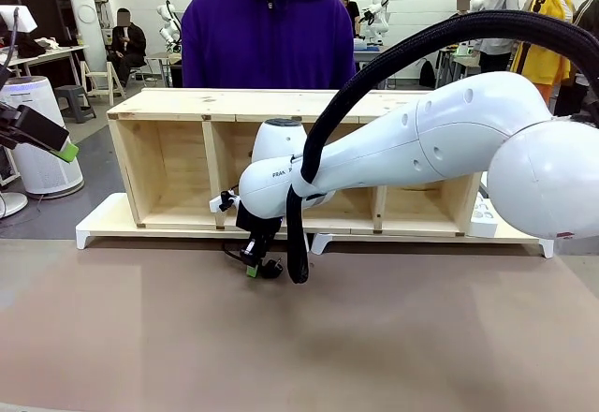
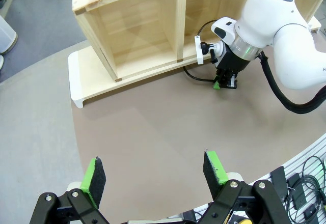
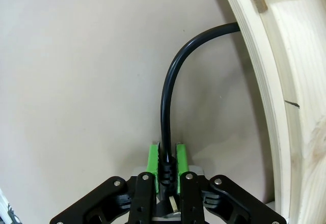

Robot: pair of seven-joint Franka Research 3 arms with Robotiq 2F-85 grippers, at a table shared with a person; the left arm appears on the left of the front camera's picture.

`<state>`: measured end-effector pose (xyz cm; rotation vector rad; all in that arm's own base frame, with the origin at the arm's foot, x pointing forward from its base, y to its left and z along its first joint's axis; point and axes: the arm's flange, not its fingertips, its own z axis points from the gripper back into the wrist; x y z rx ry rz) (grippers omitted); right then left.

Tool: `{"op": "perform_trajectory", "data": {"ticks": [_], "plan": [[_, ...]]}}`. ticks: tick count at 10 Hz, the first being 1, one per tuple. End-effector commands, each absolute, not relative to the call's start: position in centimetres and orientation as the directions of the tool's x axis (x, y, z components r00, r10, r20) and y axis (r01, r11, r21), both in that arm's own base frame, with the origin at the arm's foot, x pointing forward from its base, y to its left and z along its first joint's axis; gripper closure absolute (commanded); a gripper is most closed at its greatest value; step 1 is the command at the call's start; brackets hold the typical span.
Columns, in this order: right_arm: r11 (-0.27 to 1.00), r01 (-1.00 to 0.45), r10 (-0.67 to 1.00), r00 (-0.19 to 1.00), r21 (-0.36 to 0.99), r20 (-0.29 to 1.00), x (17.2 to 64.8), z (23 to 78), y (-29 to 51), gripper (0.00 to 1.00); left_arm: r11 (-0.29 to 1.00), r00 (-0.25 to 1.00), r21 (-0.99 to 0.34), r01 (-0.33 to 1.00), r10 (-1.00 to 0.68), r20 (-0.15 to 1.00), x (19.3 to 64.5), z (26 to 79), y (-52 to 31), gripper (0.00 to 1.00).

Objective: Perform cable management.
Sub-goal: When the cord part of the Power Cable appears at the lower middle area of the table and stops, grasp the cord part of the Power Cable, then pull the grasped Power Cable to the location of the Power Strip.

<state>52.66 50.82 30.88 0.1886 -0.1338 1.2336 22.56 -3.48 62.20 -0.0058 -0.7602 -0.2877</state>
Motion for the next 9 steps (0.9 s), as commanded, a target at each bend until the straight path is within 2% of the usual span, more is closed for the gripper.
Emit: {"op": "perform_trajectory", "data": {"ticks": [1,9], "plan": [[0.316,-0.946,0.927,0.324,0.071,0.187,52.89,31.37,50.78,1.00,0.963,0.684,0.091,0.254,-0.245,0.687,22.72,62.27,-3.46,0.00],[0.318,-0.945,0.925,0.326,0.073,0.196,52.71,31.05,50.80,1.00,0.963,0.684,0.091,0.254,-0.245,0.687,22.72,62.27,-3.46,0.00]]}}
